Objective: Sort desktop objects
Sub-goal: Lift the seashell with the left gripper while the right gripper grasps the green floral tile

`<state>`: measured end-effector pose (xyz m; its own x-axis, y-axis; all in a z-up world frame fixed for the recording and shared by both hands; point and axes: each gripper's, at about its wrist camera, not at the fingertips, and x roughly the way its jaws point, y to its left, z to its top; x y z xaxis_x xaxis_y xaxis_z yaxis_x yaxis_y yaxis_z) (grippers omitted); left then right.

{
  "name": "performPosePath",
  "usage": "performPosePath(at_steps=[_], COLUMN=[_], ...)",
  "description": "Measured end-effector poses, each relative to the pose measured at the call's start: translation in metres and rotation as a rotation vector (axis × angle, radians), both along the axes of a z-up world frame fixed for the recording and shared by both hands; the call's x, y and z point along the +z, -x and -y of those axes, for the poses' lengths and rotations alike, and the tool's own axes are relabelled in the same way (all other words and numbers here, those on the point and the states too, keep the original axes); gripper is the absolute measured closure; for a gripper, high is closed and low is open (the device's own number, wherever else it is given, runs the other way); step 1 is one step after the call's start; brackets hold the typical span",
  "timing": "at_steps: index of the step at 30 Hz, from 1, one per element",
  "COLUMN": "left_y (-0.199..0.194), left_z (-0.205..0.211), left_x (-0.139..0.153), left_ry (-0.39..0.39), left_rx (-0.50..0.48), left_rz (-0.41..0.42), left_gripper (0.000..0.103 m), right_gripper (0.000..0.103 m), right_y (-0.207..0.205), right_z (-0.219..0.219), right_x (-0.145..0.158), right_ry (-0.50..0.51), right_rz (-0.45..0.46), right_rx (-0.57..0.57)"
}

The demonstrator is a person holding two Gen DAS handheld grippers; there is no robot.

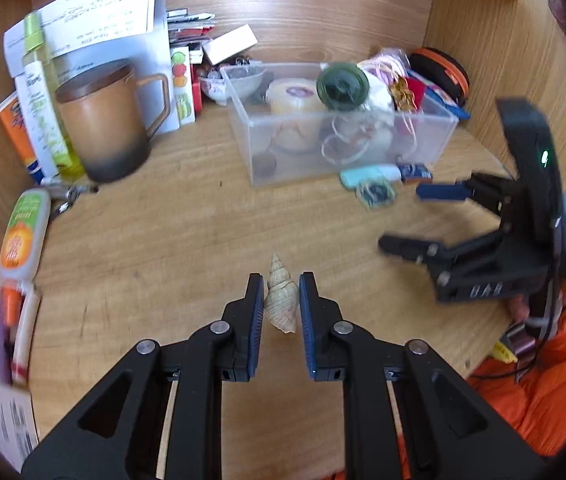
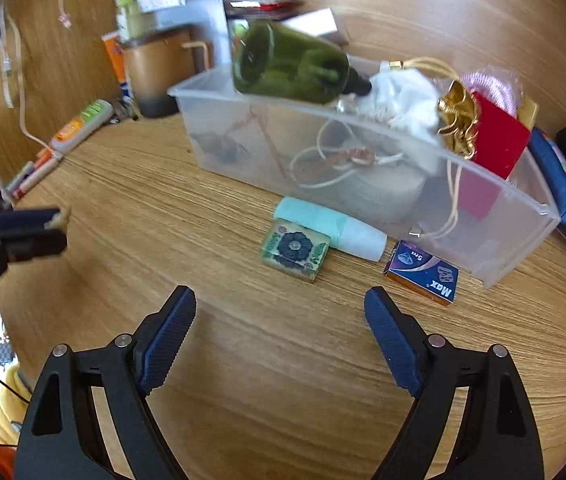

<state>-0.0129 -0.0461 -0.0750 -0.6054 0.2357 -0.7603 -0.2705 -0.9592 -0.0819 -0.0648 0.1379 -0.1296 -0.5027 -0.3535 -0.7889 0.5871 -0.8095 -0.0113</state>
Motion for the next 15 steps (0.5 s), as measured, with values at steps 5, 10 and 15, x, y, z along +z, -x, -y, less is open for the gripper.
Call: performPosePath(at_steps=[5,10,15], left_y=[0.025,0.043,0.054], left_z=[-0.002,-0.007,-0.008], left_x=[0.009,0.012,0.015], left_ry=[-0.042,-0.072,-0.112], left_rx=[-0.030,-0.052,-0.058], left_rz=[-0.041,-0.058,-0.070], left_gripper=[0.086,0.086,0.086], right_gripper=[0.020,0.031,0.034], right_y=[0.011,0.017,0.023], right_z=[0.006,0.009,0.006], right_x=[-0.004,-0.003,-0.002], right_ry=[-0.016,-0.012,0.007], right_rz=[0.029,0.017,0.024], right_rx=[-0.028,-0.033,-0.045])
